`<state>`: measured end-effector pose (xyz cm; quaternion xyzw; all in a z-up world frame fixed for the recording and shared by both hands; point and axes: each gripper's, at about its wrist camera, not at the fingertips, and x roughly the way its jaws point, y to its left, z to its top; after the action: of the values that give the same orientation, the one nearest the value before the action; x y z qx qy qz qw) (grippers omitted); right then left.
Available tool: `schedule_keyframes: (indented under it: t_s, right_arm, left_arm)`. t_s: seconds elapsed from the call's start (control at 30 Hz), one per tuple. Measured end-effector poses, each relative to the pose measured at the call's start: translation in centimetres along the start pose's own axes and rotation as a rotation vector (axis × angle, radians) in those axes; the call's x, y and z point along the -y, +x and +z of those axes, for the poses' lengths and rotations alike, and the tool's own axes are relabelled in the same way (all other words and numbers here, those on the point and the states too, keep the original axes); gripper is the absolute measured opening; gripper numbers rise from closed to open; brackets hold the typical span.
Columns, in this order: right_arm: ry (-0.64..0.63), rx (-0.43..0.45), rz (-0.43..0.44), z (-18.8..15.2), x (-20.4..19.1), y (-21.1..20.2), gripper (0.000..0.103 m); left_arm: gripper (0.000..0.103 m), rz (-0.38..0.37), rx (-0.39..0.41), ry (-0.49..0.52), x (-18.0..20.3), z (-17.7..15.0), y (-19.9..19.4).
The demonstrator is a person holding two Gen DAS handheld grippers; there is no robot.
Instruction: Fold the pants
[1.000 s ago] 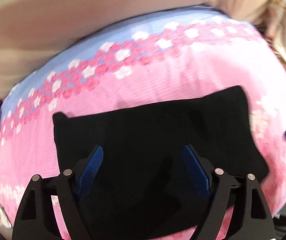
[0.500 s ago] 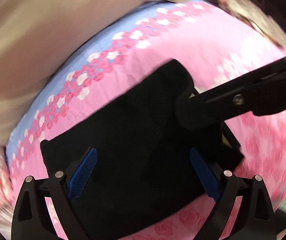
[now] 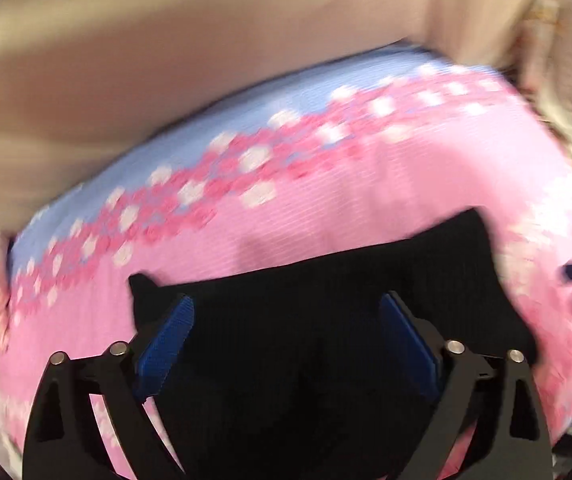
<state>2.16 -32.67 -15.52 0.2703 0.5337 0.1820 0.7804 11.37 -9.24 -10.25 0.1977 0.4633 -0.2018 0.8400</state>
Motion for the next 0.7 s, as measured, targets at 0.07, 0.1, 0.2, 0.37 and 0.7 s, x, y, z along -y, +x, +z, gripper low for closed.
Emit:
schedule_keyframes:
  t_s: [0.07,0.1,0.2,0.37,0.7]
  right_arm:
    - [0.0,-0.044,0.045,-0.8,-0.5,2.2,0.04]
    - [-0.005,-0.059,0.053,-0.9,-0.6,2.7,0.034]
    - [-0.023,-0.097,0.094,-0.1,-1.6,4.0,0.005]
    - [0.027,-0.101,0.273,2.7,-2.9,3.1,0.005]
    - [0.127,-0.102,0.386,7.7,-3.3,5.8,0.008]
  left_arm:
    - [0.092,-0.04,0.003,0.105,2.7,-1.0,-0.7]
    - [0.092,-0.048,-0.003,0.138,3.7,-1.4,-0.8]
    - [0.092,-0.067,-0.041,0.27,7.1,-3.4,-0.1]
    - [0.092,-0.007,0.014,0.399,9.5,-5.1,-0.5]
    - [0.004,0.015,0.005,0.222,5.5,-0.5,1.1]
